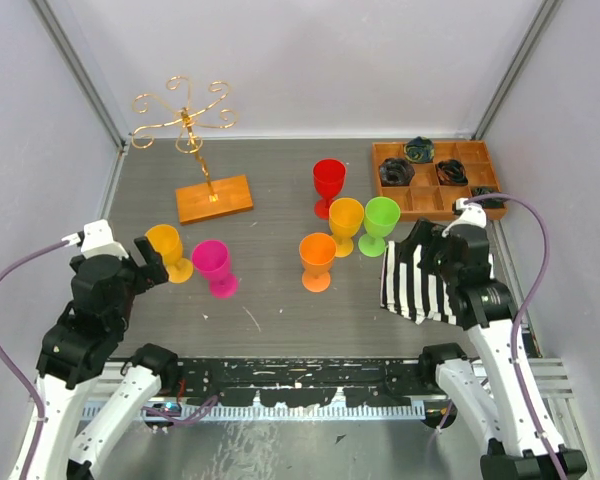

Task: Place the wine glass upside down on the wine glass rack
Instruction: Move the wine rack to the center of the board.

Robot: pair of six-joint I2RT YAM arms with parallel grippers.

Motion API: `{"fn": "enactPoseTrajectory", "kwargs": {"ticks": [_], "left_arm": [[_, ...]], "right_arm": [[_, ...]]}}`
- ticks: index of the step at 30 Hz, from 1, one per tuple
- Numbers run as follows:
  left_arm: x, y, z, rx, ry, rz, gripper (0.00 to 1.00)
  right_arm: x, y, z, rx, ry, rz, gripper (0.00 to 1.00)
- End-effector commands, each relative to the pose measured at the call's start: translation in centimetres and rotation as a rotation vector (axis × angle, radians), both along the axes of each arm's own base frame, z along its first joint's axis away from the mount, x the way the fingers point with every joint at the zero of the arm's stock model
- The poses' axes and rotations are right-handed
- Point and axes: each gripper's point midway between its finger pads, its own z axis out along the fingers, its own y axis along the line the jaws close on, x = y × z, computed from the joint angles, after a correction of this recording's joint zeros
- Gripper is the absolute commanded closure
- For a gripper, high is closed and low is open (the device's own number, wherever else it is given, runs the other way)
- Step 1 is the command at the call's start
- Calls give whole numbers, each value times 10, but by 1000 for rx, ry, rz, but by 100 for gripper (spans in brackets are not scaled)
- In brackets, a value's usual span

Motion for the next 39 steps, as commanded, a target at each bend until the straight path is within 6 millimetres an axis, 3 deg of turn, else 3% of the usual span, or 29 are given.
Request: {"fn": "enactPoseTrajectory", "kwargs": {"ticks": [1,8,15,20,28,39], "left_arm": [[-2,-7,4,-63,16,-12,2],[2,-15,-2,-122,62,-10,2],[10,-24,-17,-194,127,25,1],[16,-16,-27,-179,128,88,2],[26,-12,-23,-157,102,116,2],[60,-27,30,-67,40,-7,2]], "right_arm": [[5,5,7,58,51,-16,0],[5,8,-1,68,181,-12,0],[5,20,5,86,174,70,0],[0,43,12,155,143,193,0],[-10,54,22,175,85,276,0],[-11,51,40,176,14,261,0]]}}
